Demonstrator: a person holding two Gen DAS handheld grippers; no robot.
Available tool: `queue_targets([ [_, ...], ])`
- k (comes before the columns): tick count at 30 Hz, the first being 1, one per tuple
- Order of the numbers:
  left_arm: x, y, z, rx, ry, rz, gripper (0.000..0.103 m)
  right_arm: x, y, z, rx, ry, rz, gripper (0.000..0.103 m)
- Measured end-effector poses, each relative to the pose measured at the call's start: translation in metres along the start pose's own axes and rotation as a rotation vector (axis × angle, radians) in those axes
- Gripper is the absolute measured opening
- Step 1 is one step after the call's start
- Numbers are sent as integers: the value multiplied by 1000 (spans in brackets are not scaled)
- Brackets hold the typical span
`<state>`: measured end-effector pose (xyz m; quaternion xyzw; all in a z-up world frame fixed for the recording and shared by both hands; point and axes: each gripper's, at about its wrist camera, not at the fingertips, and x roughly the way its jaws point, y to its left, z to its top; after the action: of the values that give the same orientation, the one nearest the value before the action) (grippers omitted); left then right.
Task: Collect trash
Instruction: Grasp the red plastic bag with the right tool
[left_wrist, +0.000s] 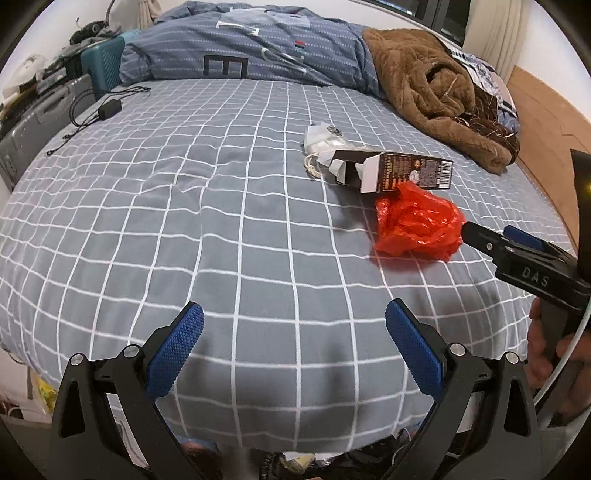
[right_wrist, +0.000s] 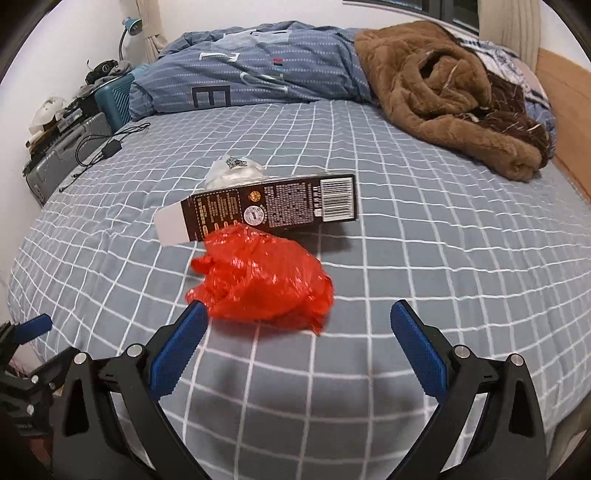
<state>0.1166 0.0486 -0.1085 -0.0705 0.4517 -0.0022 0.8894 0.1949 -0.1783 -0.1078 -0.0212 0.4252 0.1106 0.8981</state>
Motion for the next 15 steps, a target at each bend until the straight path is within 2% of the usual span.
queue_targets([
  [8, 13, 9, 9, -8, 6, 0, 97, 31, 8, 14, 7, 23, 54, 95],
  [10, 15, 10, 9, -11, 10, 1, 97, 37, 10, 14, 11, 34, 72, 88],
  [12, 17, 11, 9, -12, 14, 0, 97, 43, 11, 12, 18, 56, 102, 74],
  [13, 17, 12, 9, -13, 15, -1, 97, 44, 13, 11, 19, 62, 107, 72],
  [15, 16, 12, 10, -13, 15, -1, 97, 46, 15, 10, 18, 69, 117, 60],
])
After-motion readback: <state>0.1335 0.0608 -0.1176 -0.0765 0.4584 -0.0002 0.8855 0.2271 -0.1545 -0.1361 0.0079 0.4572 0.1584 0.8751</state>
